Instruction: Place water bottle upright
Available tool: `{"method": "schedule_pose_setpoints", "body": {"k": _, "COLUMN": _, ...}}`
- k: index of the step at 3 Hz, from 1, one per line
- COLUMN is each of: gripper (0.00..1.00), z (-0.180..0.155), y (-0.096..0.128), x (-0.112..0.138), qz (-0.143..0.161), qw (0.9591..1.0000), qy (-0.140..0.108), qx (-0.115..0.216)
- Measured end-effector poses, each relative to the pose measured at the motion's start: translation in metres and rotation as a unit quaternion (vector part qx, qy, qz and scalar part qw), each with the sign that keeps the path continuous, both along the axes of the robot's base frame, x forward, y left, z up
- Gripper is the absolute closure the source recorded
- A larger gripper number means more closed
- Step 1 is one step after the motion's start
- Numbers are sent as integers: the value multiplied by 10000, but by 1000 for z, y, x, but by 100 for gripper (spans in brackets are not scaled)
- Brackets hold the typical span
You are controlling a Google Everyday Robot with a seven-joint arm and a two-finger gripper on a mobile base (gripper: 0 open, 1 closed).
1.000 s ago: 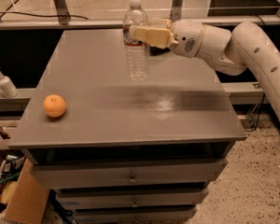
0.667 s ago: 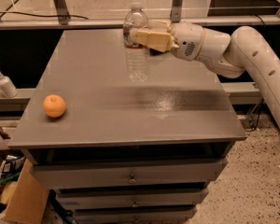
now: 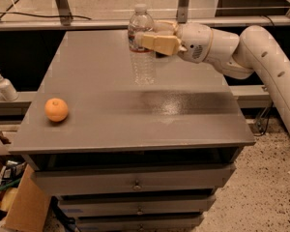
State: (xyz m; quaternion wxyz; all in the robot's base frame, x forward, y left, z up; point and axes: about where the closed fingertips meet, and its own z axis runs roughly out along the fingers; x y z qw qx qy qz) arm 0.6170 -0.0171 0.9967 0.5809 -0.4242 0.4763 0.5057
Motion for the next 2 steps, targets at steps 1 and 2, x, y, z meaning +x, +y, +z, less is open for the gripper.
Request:
{"method": "schedule_pose_setpoints", "body": {"k": 1, "gripper": 100, "z": -2, "y": 2, "x": -6, "qz": 125, "qw": 9996, "qy": -256, "qx": 75}}
{"method": "schedule_pose_setpoints", "body": {"k": 2, "gripper": 100, "z": -12, "y": -2, "x": -14, "qz": 260, "qw": 9982, "qy": -525, "qx": 144}}
